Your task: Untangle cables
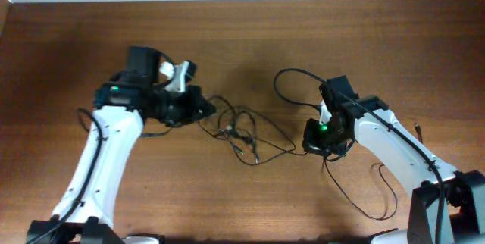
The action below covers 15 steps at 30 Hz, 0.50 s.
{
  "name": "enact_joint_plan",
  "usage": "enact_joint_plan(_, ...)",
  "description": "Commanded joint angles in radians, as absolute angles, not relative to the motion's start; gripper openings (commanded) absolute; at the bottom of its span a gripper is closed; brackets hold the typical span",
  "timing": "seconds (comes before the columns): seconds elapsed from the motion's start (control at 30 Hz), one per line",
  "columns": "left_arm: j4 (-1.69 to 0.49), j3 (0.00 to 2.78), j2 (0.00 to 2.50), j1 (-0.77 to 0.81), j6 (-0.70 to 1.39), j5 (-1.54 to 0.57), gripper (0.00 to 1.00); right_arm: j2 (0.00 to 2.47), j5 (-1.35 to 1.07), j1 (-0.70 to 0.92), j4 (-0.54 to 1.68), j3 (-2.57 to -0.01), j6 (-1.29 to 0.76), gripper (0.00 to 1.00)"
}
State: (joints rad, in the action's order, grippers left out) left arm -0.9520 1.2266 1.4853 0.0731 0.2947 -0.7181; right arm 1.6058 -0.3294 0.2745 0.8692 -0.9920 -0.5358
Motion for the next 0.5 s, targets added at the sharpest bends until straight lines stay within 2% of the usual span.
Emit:
enact_joint_plan(0.0,-0.974,1.245,1.466,-0.028,0.275,-0.498,0.0,1.608,-0.276,0.268,0.876,-1.0,-0.54,0.04)
enact_joint_plan(0.13,-1.005,1.245,1.466,-0.087,0.276,-0.276,0.0,1.61,-0.276,0.268,0.876,-1.0,-0.54,0.04)
enact_joint_plan(0.23,-1.031,1.245,1.466,-0.111,0.369,-0.062,0.0,1.61,-0.276,0.268,0.876,-1.0,-0.54,0.04)
enact_joint_plan(0.4,-1.031,1.245,1.466,-0.111,0.462,0.109,0.0,1.61,-0.274,0.268,0.887,-0.998,-0.54,0.04)
enact_joint_plan(0.47,-1.031,1.245,1.466,-0.111,0.479,0.13,0.0,1.61,-0.181,0.268,0.92,-0.998,-0.54,0.04)
